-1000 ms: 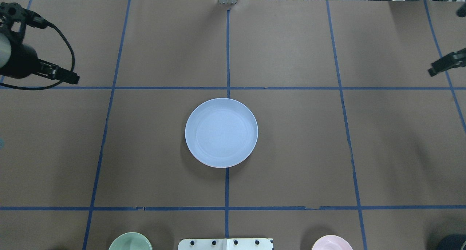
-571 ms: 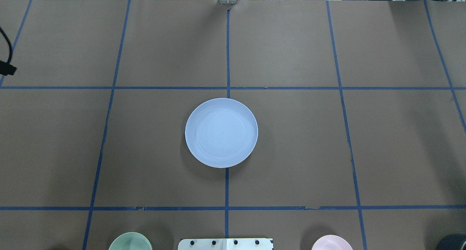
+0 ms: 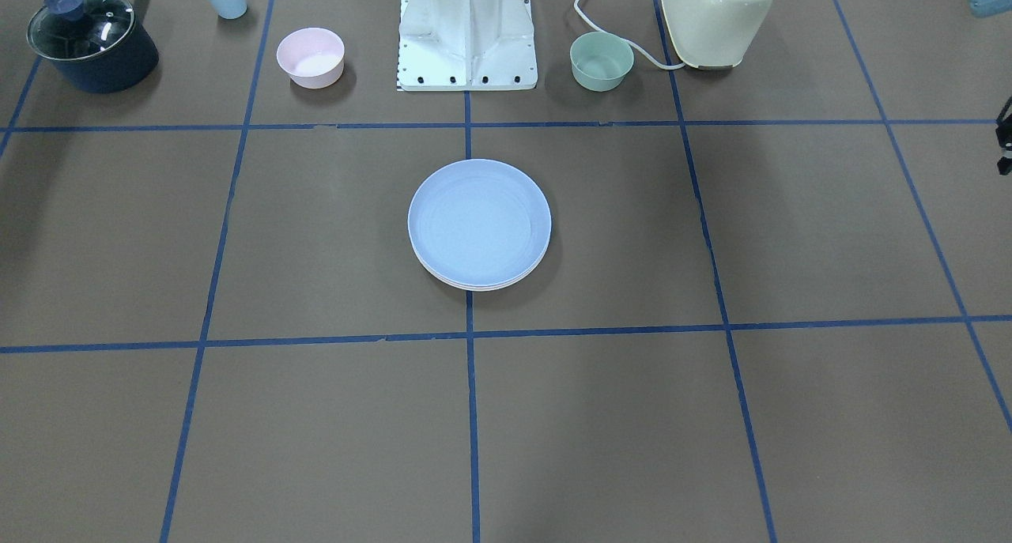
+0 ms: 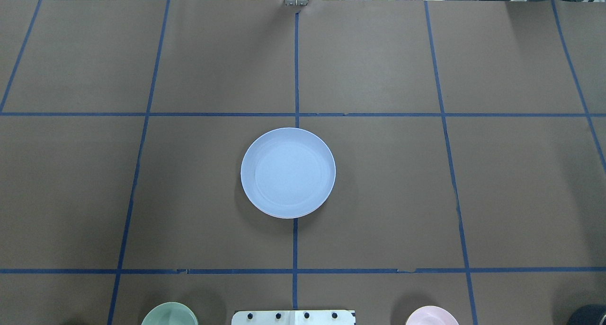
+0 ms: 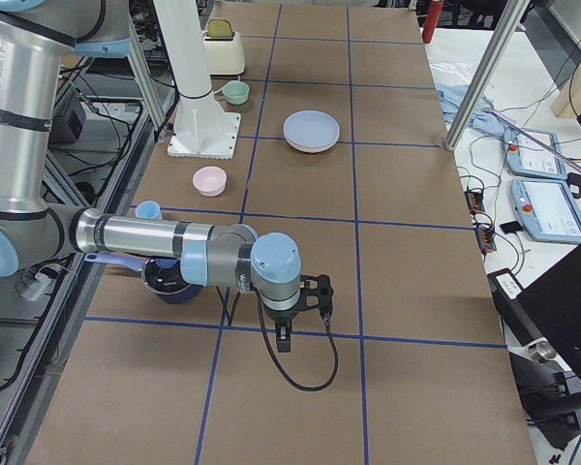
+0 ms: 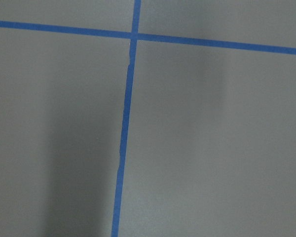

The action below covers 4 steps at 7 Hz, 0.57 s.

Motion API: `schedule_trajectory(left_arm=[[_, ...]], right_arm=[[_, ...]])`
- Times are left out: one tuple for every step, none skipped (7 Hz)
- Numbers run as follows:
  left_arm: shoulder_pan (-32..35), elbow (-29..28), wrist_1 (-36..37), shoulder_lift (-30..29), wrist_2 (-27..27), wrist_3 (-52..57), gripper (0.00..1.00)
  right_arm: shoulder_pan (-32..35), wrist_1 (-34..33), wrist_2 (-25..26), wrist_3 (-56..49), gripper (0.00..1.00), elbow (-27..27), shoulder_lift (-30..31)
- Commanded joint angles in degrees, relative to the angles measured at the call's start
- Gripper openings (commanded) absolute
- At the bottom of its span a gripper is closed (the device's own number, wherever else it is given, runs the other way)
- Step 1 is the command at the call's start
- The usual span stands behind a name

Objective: Stack three plates with pink and blue

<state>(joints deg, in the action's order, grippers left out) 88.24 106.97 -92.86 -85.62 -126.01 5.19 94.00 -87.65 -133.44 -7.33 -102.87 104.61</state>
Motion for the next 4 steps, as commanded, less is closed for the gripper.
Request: schedule_trajectory(left_arm=[[5.6, -1.9, -0.5, 6.4, -10.6, 3.0, 1.00], [5.7, -2.2, -0.5, 7.8, -10.9, 2.6, 1.00], [5.6, -1.3, -0.4, 8.9, -10.6, 2.6, 1.00], [5.4, -1.6, -0.2, 8.9, -10.6, 2.7, 1.00]], right_arm=[[0.2, -0.2, 0.2, -0.1, 1.00, -0.6, -0.5], [0.2, 0.0, 0.1, -0.2, 1.00, -0.6, -0.3], [0.2, 0.1, -0.3, -0.5, 1.00, -0.3, 0.1], [0.2, 0.1, -0.4, -0.5, 1.00, -0.1, 0.1]])
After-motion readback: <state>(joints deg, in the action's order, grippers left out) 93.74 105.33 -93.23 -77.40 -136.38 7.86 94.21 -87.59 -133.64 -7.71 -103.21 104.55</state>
